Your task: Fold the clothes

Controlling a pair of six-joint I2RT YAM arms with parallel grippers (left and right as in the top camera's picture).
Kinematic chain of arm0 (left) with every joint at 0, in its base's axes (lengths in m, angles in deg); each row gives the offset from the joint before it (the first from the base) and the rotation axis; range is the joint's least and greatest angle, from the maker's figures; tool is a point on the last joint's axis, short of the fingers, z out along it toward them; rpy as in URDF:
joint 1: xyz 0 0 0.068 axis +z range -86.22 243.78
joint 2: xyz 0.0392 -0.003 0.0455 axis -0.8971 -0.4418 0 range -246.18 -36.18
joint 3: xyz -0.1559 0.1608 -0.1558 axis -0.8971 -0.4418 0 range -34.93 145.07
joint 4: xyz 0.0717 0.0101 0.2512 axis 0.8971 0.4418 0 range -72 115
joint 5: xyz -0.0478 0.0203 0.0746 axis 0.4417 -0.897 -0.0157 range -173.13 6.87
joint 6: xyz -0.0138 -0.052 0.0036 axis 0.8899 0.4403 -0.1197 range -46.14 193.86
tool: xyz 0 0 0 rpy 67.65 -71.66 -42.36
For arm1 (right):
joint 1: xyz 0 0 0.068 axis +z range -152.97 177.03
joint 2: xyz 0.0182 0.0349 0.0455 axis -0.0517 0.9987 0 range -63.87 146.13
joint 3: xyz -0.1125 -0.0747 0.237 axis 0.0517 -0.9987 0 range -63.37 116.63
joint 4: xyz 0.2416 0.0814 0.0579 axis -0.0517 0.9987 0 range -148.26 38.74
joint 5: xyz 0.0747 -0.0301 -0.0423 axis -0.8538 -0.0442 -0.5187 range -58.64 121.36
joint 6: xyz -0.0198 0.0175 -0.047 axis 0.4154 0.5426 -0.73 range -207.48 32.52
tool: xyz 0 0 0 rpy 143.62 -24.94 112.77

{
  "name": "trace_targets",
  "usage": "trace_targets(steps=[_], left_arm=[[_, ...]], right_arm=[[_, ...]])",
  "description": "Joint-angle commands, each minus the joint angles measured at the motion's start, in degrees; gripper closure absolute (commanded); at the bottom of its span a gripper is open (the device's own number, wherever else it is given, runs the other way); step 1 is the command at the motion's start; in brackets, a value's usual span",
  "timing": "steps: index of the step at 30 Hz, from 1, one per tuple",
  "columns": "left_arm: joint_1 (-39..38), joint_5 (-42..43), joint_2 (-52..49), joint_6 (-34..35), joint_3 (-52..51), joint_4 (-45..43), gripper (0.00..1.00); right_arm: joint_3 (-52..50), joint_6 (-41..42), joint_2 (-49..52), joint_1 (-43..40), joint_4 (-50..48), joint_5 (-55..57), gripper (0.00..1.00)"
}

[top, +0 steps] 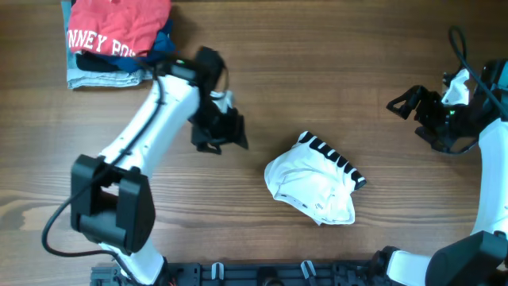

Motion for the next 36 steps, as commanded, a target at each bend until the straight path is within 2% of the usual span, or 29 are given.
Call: trace_targets(steps=[1, 4, 8, 12, 23, 29, 31, 34, 36], left_arm=[[-7.74, -6.40, 0.04, -3.65, -0.33, 0.09, 0.25], [-15.98, -15.10, 0.04, -3.34, -0.33, -0.44, 0.18], [-24.11, -17.09, 0.04, -3.43, -0.33, -6.40, 0.16], [-31.32, -25.70, 0.02, -3.39, -0.39, -10.64, 0.13], [-32.26, -27.82, -5.42, -3.17, -1.77, -15.87, 0.17], [-31.78, -30.86, -7.72, -3.19, -1.77, -17.27, 0.30], [-31.63, -30.95, -7.72, -3.19, -1.77, -17.53, 0.37], [-31.54, -33.51, -7.72, -2.97, -1.77, -17.53, 0.53], [-31.52, -34.07, -7.72, -2.99, -1.77, -17.53, 0.58]], right_arm=[[0.90, -1.29, 1.29, 0.07, -1.77, 1.05, 0.02], [0.85, -1.20, 2.16, 0.07, -2.93, 3.26, 0.02], [0.72, -1.25, 4.46, 0.07, -3.08, 4.90, 0.02], [0.70, -1.07, 6.88, 0.07, -3.15, 4.85, 0.02], [0.70, -1.27, 7.50, 0.09, -2.12, 3.37, 0.02], [0.70, -1.29, 7.50, 0.07, -2.01, 3.37, 0.02], [0.70, -1.27, 7.50, 0.07, -2.03, 3.37, 0.02], [0.70, -1.29, 7.50, 0.07, -2.05, 3.37, 0.02], [0.70, -1.29, 7.50, 0.09, -2.01, 3.37, 0.02]])
